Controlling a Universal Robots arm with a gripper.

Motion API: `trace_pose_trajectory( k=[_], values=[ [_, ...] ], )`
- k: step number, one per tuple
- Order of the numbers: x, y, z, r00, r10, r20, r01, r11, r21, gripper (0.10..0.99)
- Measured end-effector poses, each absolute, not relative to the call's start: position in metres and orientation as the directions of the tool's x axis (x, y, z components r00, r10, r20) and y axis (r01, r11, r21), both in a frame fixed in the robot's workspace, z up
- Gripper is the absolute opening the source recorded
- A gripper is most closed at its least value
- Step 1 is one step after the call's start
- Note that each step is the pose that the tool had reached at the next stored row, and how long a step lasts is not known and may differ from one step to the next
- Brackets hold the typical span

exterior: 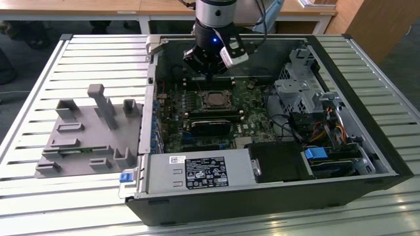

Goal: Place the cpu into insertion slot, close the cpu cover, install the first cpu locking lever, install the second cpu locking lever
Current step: 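Install the first cpu locking lever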

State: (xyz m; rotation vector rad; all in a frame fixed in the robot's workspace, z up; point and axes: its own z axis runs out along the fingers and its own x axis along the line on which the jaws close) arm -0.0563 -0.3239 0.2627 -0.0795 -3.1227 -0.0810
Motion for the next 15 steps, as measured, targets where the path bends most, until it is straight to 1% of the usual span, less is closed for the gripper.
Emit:
trace_pose_trajectory(
  k=[15],
  values=[
    [-0.081, -0.323, 0.262, -0.999, 0.049, -0.006, 0.048, 0.997, 0.053, 0.106]
  ],
)
